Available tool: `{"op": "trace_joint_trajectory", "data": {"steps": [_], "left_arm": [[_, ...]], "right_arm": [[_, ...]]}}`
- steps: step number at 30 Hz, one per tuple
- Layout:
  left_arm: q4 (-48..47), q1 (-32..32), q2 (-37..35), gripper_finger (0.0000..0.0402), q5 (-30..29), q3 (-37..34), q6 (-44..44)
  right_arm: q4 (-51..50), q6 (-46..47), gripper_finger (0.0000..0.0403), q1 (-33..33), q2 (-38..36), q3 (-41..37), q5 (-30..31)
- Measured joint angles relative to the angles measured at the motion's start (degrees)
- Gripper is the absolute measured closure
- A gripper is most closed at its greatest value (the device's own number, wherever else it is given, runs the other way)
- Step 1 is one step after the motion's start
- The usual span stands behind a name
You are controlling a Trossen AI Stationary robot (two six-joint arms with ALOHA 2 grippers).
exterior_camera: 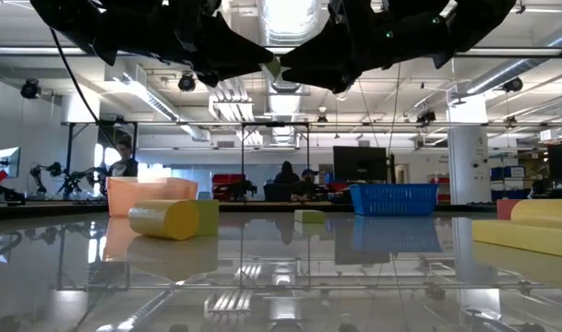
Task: Sort & place blocks by color
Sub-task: Put the green wooden block into the white bin
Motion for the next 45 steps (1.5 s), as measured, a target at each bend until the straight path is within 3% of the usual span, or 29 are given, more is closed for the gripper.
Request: {"op": "trace_joint_trajectory", "data": {"steps": [3, 7, 11, 17, 21, 29, 32, 36, 40, 45], "left_arm": [[-0.3, 0.0, -0.1, 0.0289, 0.0, 0.0, -2.4], [-5.4, -1.0, -0.1, 0.0289, -0.1, 1.1, -7.4], [-18.2, -4.3, -0.5, 0.0289, 0.0, 5.8, -9.5], [-45.1, -11.7, -0.5, 0.0289, -1.5, 18.0, -13.2], [-62.0, -16.8, -0.1, 0.0289, -3.4, 25.7, -21.7], [-76.1, -25.1, 3.4, 0.0289, -3.9, 33.2, -43.4], [-83.5, -28.4, 6.7, 0.0289, 1.5, 36.9, -53.7], [-93.2, -32.7, 12.9, 0.0289, 13.9, 41.9, -64.9], [-98.8, -37.0, 19.1, 0.0289, 27.5, 45.5, -69.8], [-99.8, -40.6, 23.7, 0.0289, 36.3, 45.5, -72.3]], "right_arm": [[-2.7, -0.1, 0.0134, -0.2, -1.2, 0.0, 0.5], [-8.6, -1.6, 0.0142, -0.3, -4.5, 1.0, 6.5], [-13.0, -4.3, 0.0149, -0.4, -7.8, 1.5, 10.1], [-13.0, -6.9, 0.0154, -0.5, -10.9, 1.5, 10.6], [-13.0, -7.7, 0.0154, -0.5, -11.2, 1.5, 10.6], [-13.0, -8.3, 0.0161, -0.5, -11.0, 1.5, 10.6], [-13.1, -8.3, 0.016, -0.5, -11.0, 1.5, 10.6], [-13.0, -8.1, 0.0159, -0.5, -11.0, 1.5, 10.6], [-13.0, -7.7, 0.0162, -0.5, -11.0, 1.5, 10.6], [-13.0, -7.7, 0.0161, -0.4, -11.0, 1.5, 10.5]]}}
